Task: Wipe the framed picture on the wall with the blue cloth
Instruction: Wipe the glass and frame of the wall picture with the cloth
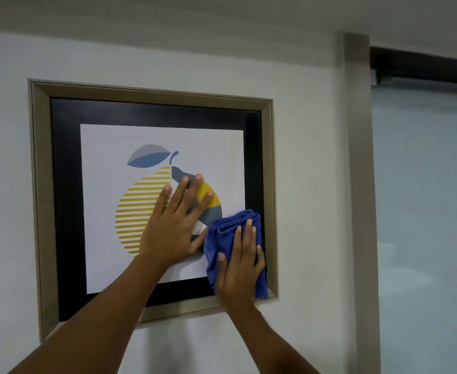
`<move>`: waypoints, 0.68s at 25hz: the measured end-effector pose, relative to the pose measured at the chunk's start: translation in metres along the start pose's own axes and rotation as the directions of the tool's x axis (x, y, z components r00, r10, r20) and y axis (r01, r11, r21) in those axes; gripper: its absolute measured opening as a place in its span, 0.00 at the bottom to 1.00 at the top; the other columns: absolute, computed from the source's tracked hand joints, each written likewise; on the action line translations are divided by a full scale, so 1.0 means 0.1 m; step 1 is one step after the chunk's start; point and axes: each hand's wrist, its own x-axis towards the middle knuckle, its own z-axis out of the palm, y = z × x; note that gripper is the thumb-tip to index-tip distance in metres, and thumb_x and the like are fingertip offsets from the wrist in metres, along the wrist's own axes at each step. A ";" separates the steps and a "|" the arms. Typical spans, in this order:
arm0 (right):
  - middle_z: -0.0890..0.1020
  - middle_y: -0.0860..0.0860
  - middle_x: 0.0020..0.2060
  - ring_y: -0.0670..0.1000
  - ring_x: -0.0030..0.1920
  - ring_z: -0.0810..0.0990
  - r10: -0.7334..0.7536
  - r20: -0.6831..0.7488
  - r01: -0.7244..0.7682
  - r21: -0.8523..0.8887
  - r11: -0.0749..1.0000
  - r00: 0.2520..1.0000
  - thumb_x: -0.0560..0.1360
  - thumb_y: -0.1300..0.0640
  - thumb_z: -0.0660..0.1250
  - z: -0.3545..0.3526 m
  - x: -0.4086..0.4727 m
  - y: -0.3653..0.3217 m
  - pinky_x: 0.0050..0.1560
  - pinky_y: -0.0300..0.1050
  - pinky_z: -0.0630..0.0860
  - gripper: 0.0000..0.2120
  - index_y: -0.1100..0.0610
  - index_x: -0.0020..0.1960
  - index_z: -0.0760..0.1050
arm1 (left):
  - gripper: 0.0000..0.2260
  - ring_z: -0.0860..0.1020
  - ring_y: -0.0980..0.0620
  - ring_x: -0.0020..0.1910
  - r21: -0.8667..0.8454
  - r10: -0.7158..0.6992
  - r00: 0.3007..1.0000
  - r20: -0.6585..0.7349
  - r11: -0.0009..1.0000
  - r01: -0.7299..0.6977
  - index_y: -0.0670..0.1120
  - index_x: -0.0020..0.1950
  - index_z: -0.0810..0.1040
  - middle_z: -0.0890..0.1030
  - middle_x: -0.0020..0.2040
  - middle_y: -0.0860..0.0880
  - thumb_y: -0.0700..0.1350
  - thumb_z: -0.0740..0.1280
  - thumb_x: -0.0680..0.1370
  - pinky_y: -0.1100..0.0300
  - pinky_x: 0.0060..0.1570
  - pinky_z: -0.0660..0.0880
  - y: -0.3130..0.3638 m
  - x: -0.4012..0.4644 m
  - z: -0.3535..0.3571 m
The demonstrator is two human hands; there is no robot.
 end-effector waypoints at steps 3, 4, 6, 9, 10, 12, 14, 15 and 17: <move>0.53 0.53 0.78 0.54 0.77 0.53 -0.164 -0.028 0.162 -0.048 0.986 0.986 0.83 0.45 0.45 -0.06 0.09 0.32 0.72 0.53 0.54 0.27 0.54 0.79 0.50 | 0.32 0.50 0.41 0.82 -0.002 -0.003 1.000 0.002 1.000 0.003 0.47 0.81 0.59 0.54 0.83 0.41 0.63 0.54 0.81 0.41 0.78 0.49 -0.01 0.00 -0.02; 0.52 0.53 0.78 0.54 0.77 0.53 -0.201 -0.020 0.200 -0.049 0.979 0.979 0.83 0.45 0.45 -0.08 0.10 0.38 0.72 0.54 0.55 0.27 0.54 0.79 0.49 | 0.32 0.51 0.41 0.82 -0.005 -0.005 1.000 0.002 1.000 0.005 0.47 0.81 0.59 0.54 0.83 0.41 0.62 0.54 0.81 0.40 0.78 0.50 0.00 0.00 -0.03; 0.52 0.53 0.78 0.54 0.77 0.53 -0.228 -0.017 0.227 -0.048 0.973 0.973 0.83 0.46 0.46 -0.12 0.15 0.37 0.71 0.55 0.57 0.27 0.54 0.79 0.49 | 0.32 0.51 0.41 0.82 -0.010 -0.004 1.000 0.002 1.000 0.004 0.47 0.81 0.60 0.54 0.83 0.41 0.62 0.55 0.81 0.40 0.78 0.51 0.00 0.00 -0.05; 0.53 0.55 0.78 0.54 0.77 0.53 -0.220 -0.081 0.219 -0.017 0.976 0.972 0.82 0.50 0.50 -0.19 0.59 0.16 0.70 0.56 0.59 0.27 0.55 0.78 0.51 | 0.32 0.50 0.42 0.82 -0.035 -0.012 1.000 0.007 0.999 0.012 0.48 0.81 0.59 0.54 0.83 0.41 0.62 0.56 0.81 0.41 0.79 0.49 0.01 0.00 -0.05; 0.54 0.56 0.78 0.55 0.77 0.54 -0.228 -0.101 0.227 -0.022 0.974 0.968 0.82 0.51 0.52 -0.23 0.87 0.07 0.70 0.56 0.59 0.27 0.56 0.78 0.51 | 0.32 0.49 0.42 0.82 -0.038 -0.013 1.000 0.006 0.999 0.013 0.48 0.81 0.59 0.54 0.83 0.41 0.62 0.56 0.81 0.41 0.79 0.49 0.01 0.00 -0.03; 0.57 0.58 0.77 0.56 0.77 0.56 -0.231 -0.161 0.230 -0.026 0.973 0.960 0.81 0.53 0.55 -0.35 1.57 -0.16 0.69 0.56 0.61 0.27 0.57 0.78 0.54 | 0.32 0.49 0.42 0.82 -0.031 -0.010 1.000 -0.003 0.999 0.010 0.48 0.81 0.60 0.54 0.83 0.42 0.62 0.56 0.81 0.42 0.79 0.48 -0.01 0.01 -0.02; 0.58 0.58 0.77 0.56 0.76 0.57 -0.214 -0.185 0.219 0.007 0.976 0.959 0.80 0.54 0.56 -0.46 2.16 -0.37 0.68 0.55 0.61 0.27 0.58 0.77 0.57 | 0.31 0.49 0.42 0.82 -0.026 -0.012 1.000 -0.012 1.000 0.012 0.48 0.81 0.60 0.54 0.83 0.42 0.62 0.57 0.81 0.42 0.79 0.48 0.00 0.00 -0.02; 0.57 0.58 0.77 0.56 0.76 0.57 -0.213 -0.186 0.219 0.010 0.976 0.959 0.80 0.54 0.56 -0.46 2.32 -0.43 0.68 0.54 0.61 0.27 0.58 0.77 0.57 | 0.31 0.50 0.42 0.82 -0.027 -0.013 1.000 -0.014 1.000 0.013 0.48 0.81 0.60 0.54 0.83 0.42 0.62 0.57 0.81 0.42 0.79 0.48 0.00 0.00 -0.02; 0.58 0.58 0.77 0.56 0.76 0.58 -0.241 -0.196 0.247 0.007 0.969 0.950 0.81 0.53 0.55 -0.41 2.34 -0.42 0.70 0.55 0.61 0.26 0.59 0.77 0.57 | 0.31 0.50 0.42 0.82 -0.026 -0.018 1.000 -0.014 1.000 0.017 0.48 0.81 0.60 0.55 0.83 0.42 0.61 0.57 0.81 0.41 0.79 0.49 0.00 0.01 -0.02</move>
